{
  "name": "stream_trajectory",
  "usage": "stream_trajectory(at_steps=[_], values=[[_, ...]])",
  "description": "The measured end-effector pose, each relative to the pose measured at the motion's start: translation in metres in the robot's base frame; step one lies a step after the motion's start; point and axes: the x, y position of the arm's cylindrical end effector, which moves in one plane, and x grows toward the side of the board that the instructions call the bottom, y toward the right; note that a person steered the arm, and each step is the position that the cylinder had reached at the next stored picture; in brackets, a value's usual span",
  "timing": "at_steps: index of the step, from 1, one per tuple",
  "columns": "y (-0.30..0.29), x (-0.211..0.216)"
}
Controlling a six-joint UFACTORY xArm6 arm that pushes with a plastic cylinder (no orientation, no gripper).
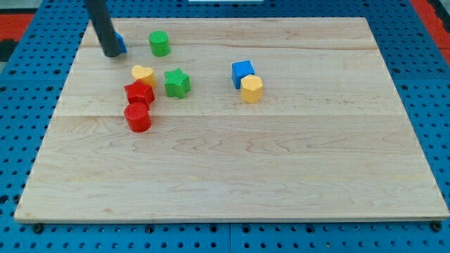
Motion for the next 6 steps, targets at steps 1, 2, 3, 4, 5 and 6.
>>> stream_trajectory(at_steps=[1,2,3,4,5,6], values=[[0.012,-0.010],[0.081,-0.011],[0.143,-0.011],[0.098,-0.026],[0.114,-0.031],[0.155,-0.034]])
